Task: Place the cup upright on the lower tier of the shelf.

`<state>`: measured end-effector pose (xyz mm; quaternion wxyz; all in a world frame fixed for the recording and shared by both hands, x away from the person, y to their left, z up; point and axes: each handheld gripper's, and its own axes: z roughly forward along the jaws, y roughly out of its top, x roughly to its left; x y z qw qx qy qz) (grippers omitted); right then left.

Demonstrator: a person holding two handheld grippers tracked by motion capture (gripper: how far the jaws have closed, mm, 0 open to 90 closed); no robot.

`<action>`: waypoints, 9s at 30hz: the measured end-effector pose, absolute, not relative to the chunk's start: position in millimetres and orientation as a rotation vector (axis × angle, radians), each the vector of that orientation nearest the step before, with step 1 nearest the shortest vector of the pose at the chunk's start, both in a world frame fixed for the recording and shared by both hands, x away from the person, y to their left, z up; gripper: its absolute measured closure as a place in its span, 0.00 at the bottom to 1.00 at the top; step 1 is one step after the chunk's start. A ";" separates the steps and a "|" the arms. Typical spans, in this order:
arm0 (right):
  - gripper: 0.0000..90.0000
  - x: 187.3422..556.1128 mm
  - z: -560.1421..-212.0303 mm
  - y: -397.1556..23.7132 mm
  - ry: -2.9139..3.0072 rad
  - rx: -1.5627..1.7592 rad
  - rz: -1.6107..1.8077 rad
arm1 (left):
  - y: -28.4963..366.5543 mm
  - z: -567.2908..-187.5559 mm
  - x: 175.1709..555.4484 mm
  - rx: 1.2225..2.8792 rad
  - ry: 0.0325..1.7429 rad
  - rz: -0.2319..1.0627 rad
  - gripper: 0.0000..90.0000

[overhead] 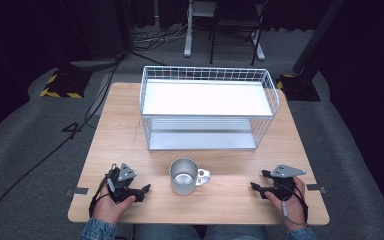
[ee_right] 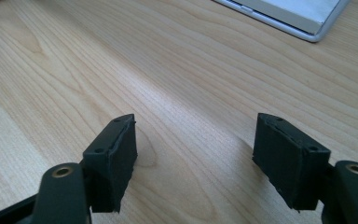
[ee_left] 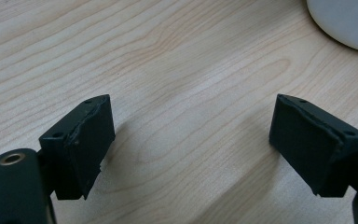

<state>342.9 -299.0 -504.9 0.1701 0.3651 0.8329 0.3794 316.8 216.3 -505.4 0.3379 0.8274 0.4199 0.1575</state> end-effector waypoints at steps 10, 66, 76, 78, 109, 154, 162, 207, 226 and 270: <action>0.34 343.1 -504.8 -299.1 2.367 1.040 1.077 | 217.7 -505.1 315.6 2.172 1.069 0.413 0.15; 0.37 342.9 -504.7 -298.6 2.374 1.022 1.086 | 159.3 -467.2 288.1 1.886 0.724 0.373 0.17; 0.37 342.9 -504.7 -298.6 2.374 1.022 1.086 | 142.7 -470.7 295.9 1.865 0.737 0.352 0.17; 0.37 342.9 -504.7 -298.6 2.375 1.022 1.085 | 139.2 -471.8 297.2 1.873 0.721 0.357 0.17; 0.37 343.3 -504.6 -299.0 2.366 1.037 1.080 | 100.7 -495.4 321.3 1.906 0.805 0.350 0.01; 0.37 343.4 -504.6 -299.1 2.363 1.041 1.079 | 94.7 -477.8 328.6 1.859 0.810 0.389 0.08; 0.37 343.9 -504.6 -298.9 2.368 1.034 1.081 | 87.9 -464.8 340.5 1.825 0.785 0.400 0.08; 0.37 344.8 -504.7 -298.7 2.388 1.006 1.091 | 45.1 -464.5 434.8 1.697 0.803 0.522 0.08; 0.37 349.4 -504.7 -298.4 2.402 0.989 1.098 | 33.3 -480.9 461.5 1.682 0.905 0.566 0.08; 0.37 350.0 -504.7 -298.7 2.407 0.981 1.100 | 31.4 -495.7 479.5 1.713 0.986 0.570 0.07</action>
